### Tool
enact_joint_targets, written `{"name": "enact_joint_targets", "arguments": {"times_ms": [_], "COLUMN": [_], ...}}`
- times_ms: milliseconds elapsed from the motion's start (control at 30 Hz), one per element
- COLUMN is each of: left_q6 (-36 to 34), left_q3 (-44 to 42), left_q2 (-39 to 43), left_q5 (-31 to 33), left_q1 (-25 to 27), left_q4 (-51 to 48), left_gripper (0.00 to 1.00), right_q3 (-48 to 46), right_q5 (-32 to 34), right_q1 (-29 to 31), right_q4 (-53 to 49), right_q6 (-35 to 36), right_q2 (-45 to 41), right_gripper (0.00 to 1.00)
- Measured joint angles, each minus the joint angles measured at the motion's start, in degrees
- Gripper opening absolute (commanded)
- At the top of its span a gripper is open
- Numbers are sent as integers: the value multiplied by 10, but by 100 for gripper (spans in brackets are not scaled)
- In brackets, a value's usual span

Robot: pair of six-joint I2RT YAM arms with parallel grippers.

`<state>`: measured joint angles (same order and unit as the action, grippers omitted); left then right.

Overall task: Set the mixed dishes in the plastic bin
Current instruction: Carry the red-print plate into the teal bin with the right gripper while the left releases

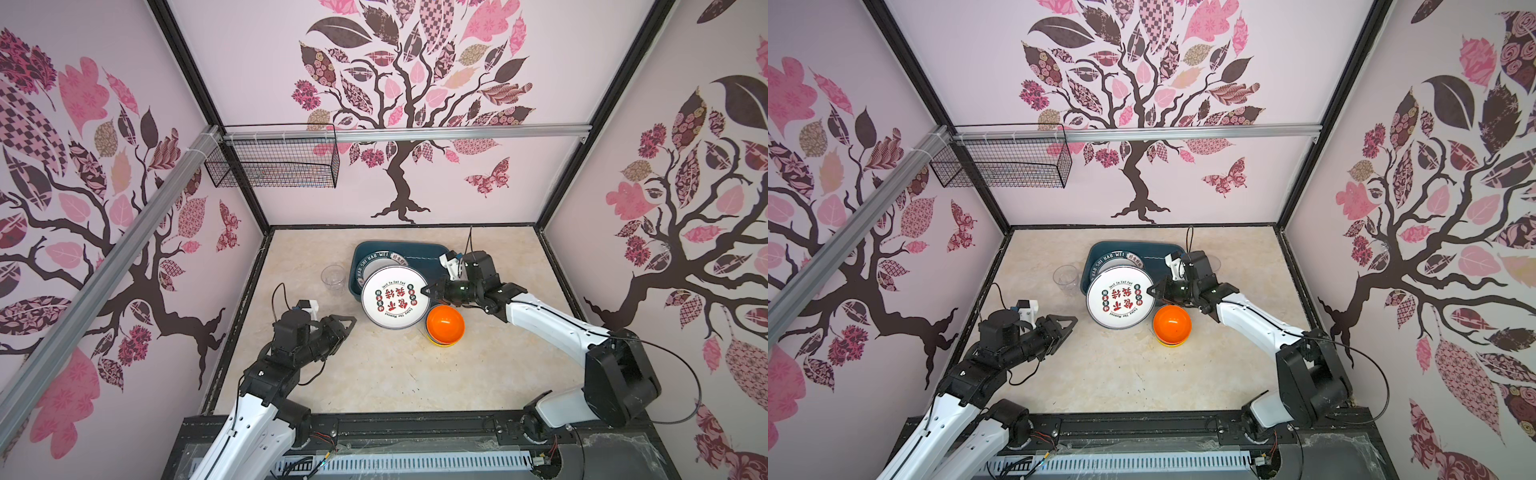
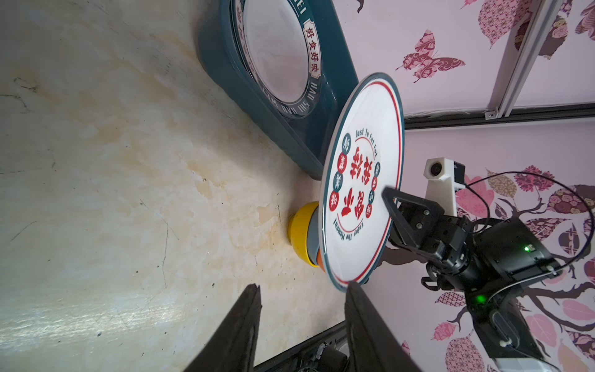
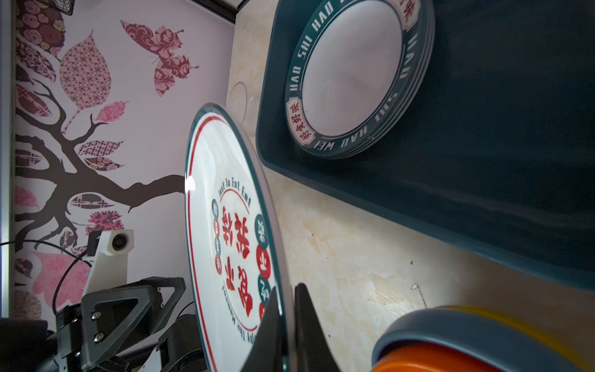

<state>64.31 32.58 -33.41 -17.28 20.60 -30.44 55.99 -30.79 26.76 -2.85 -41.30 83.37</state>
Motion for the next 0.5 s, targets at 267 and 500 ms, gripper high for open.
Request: {"name": "enact_joint_targets", "arguments": {"times_ms": [267,500], "left_q6": [-4,-5], "left_q3": [0,0], "left_q2": [13,23], "left_q5": [16,18], "left_q1": [0,0], "left_q4": [-23,-34], "left_gripper": [62,65], "right_q3": [79,150], "right_q5": [34,68], "right_q1": [-34,-45], "right_q4": [-11,-27], "right_q6": [10,12], "right_q2": [66,150], "right_gripper": [3,3]}}
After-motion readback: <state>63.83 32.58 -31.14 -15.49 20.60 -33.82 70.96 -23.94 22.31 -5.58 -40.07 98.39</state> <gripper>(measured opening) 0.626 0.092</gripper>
